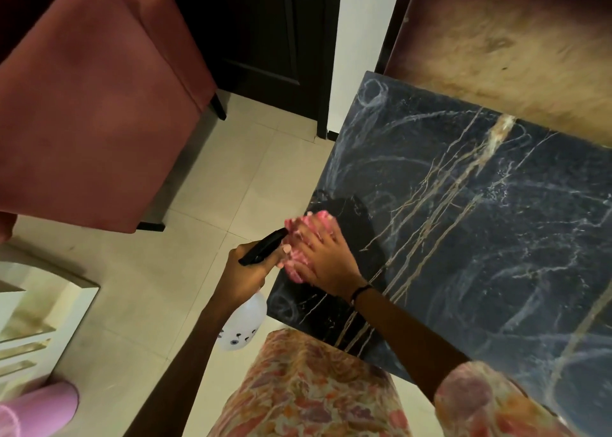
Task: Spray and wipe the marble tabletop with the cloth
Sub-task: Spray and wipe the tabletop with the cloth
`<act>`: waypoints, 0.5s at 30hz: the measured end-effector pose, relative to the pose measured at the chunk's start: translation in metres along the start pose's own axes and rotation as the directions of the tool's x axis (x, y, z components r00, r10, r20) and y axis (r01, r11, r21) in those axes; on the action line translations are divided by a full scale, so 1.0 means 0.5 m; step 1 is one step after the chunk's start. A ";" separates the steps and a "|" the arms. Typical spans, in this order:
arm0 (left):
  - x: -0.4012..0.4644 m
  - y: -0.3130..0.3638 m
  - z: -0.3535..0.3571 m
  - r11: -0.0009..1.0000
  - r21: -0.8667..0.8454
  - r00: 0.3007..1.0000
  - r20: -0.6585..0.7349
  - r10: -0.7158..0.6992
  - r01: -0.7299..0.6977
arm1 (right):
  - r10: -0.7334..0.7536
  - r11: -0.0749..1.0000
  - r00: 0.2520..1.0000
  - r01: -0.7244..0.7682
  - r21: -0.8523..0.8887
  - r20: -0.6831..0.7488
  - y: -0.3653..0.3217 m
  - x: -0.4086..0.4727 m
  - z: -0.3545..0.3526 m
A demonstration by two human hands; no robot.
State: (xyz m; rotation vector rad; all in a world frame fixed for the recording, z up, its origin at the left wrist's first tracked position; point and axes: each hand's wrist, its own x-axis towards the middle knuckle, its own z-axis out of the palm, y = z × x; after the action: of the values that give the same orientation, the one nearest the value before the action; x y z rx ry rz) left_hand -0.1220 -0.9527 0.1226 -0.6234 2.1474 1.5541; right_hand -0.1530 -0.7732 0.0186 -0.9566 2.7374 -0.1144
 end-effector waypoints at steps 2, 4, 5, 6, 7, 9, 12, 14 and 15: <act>0.007 0.012 0.006 1.000 0.008 1.000 -0.001 0.013 -0.013 | -0.142 0.990 0.990 0.142 -0.017 0.012 0.019 -0.061 0.013; 0.014 0.024 0.012 1.000 0.010 1.000 0.000 0.012 -0.012 | -0.206 0.977 0.978 0.206 -0.048 -0.012 0.075 -0.107 0.017; 0.019 0.030 0.015 1.000 0.001 1.000 0.004 0.008 -0.008 | -0.190 0.980 0.981 0.188 -0.057 -0.029 0.108 -0.119 0.016; 0.024 0.035 0.018 1.000 -0.009 1.000 0.008 0.004 -0.004 | -0.144 0.988 0.989 0.141 -0.063 -0.037 0.140 -0.121 0.012; 0.029 0.039 0.020 1.000 -0.022 1.000 0.011 -0.002 0.002 | -0.079 0.995 0.996 0.077 -0.069 -0.032 0.168 -0.114 0.005; 0.038 0.045 0.025 0.999 -0.031 1.000 0.012 -0.013 0.014 | 0.055 0.995 0.998 -0.056 -0.077 -0.015 0.203 -0.075 -0.007; 0.052 0.054 0.034 0.999 -0.033 1.000 0.015 -0.015 0.015 | 0.257 0.965 0.966 -0.258 -0.035 -0.034 0.199 0.014 -0.025; 0.060 0.058 0.038 0.999 -0.038 1.000 0.012 -0.016 0.017 | 0.355 0.935 0.933 -0.355 -0.002 -0.056 0.174 0.071 -0.031; 0.065 0.059 0.040 0.999 -0.038 1.000 0.013 -0.014 0.014 | 0.381 0.925 0.922 -0.381 0.017 -0.065 0.156 0.092 -0.033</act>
State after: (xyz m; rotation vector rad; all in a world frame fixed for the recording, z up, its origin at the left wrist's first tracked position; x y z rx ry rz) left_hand -0.1641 -0.9291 0.1210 -0.6384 2.1041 1.5912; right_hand -0.2391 -0.7406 0.0135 -0.4076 2.9238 -0.0833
